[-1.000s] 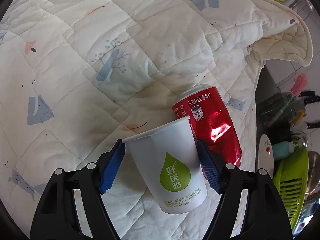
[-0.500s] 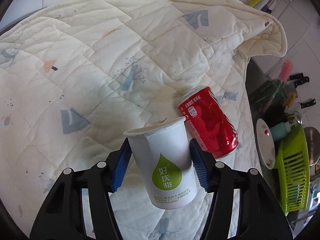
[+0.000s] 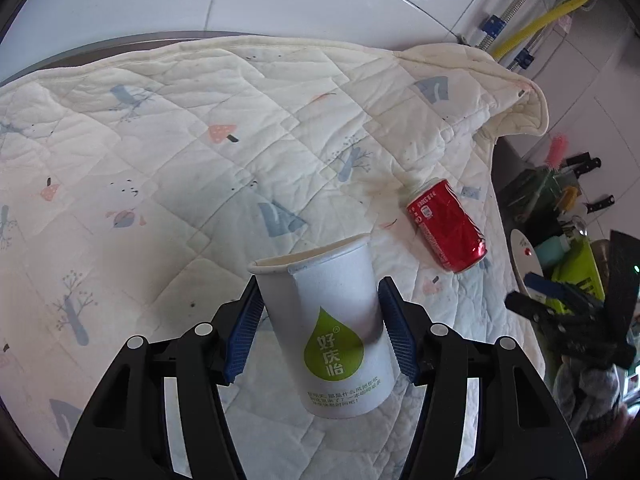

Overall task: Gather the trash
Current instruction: 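Lift the white cup with the left gripper while the right gripper grasps the red cola can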

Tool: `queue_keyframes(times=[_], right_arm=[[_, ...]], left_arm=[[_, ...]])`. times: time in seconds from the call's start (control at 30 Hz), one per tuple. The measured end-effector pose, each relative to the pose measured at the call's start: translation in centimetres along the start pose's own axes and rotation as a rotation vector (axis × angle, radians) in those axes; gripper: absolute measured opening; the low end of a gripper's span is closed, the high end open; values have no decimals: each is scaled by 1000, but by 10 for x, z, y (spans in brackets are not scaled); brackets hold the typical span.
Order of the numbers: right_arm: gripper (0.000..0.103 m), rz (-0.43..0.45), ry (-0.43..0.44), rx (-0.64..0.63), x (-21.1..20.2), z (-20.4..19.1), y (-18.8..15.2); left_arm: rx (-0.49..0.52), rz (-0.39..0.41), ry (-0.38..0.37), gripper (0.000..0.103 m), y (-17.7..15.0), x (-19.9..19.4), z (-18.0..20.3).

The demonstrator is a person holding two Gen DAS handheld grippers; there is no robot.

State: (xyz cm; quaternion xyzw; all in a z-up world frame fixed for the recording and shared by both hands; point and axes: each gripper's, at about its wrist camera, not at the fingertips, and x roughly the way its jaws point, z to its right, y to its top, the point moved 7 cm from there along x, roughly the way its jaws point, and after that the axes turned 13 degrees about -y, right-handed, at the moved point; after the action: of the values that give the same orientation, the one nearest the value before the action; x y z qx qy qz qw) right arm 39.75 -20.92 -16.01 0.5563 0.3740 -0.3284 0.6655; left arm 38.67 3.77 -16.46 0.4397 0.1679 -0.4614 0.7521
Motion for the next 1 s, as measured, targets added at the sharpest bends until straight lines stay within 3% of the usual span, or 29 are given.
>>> queue_keyframes(times=[0.33, 0.87, 1.0], right_arm=[[83, -81, -30, -114, 69, -12, 52], [83, -157, -98, -142, 124, -14, 69], [71, -154, -94, -142, 126, -22, 69]], left_arm=[[-18, 24, 13, 57, -11, -41, -34], [-19, 21, 32, 57, -27, -57, -45], [-13, 23, 36, 57, -30, -59, -43]])
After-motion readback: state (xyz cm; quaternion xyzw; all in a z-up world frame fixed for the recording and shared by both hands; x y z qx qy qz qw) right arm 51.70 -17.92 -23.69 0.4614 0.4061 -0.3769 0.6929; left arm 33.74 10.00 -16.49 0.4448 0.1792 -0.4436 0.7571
